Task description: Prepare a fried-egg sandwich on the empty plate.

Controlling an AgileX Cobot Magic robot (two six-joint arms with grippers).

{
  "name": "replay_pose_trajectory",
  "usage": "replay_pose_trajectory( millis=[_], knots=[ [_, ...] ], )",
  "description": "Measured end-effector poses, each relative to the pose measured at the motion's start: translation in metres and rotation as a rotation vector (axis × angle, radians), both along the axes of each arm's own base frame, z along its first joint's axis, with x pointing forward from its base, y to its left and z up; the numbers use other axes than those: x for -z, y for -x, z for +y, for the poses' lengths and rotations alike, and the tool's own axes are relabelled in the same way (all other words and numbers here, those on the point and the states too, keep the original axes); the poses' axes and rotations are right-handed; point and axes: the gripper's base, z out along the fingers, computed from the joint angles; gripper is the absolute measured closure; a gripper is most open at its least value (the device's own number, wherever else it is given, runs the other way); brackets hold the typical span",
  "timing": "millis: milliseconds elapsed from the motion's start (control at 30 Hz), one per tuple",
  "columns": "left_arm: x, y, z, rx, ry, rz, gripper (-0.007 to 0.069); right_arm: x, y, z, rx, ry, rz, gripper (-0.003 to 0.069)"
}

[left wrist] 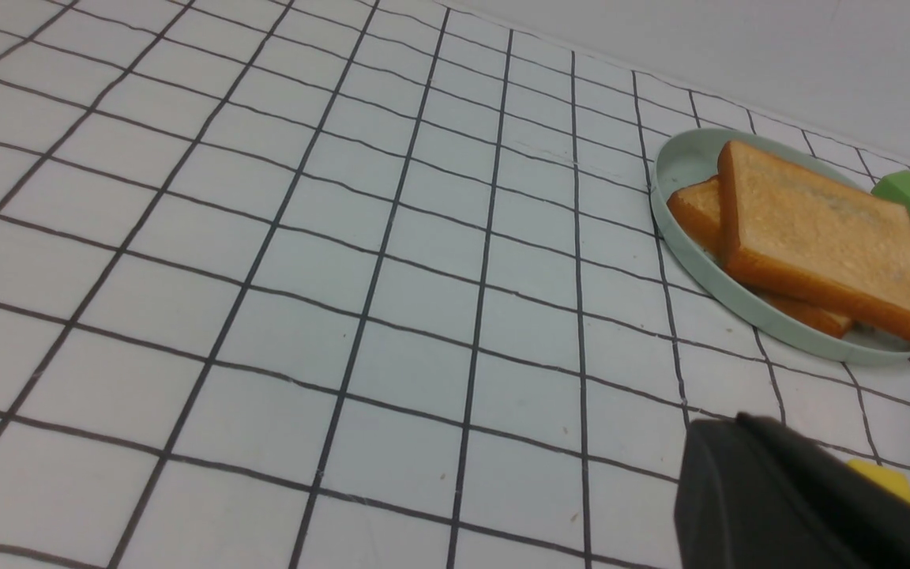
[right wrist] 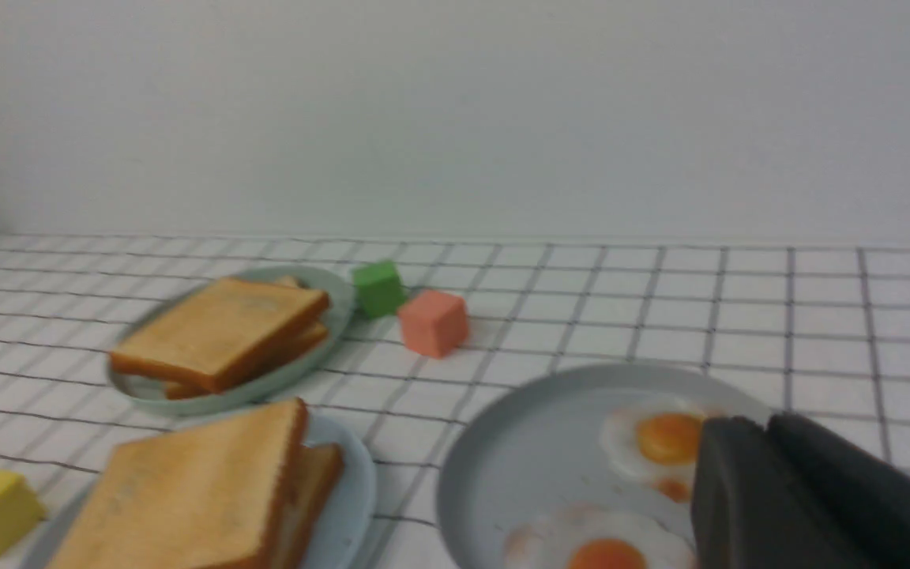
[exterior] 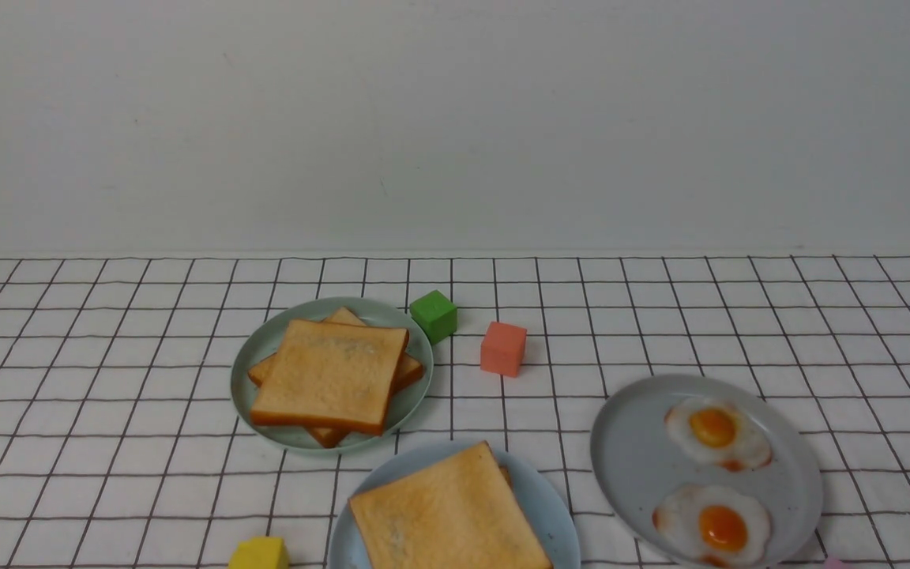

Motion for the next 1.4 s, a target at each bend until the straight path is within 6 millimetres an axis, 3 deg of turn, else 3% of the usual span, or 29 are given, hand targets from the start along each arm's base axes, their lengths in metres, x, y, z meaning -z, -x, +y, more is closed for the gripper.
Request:
replay_pose_trajectory(
  millis=[233,1400],
  knots=[
    [0.000,0.000,0.000,0.000,0.000,-0.001,0.0610,0.049,0.000,-0.008,0.162,0.037,0.200,0.0588],
    [0.000,0.000,0.000,0.000,-0.001,-0.001,0.0595,0.049,0.000,-0.008,0.182,-0.007,0.206,0.0553]
  ],
)
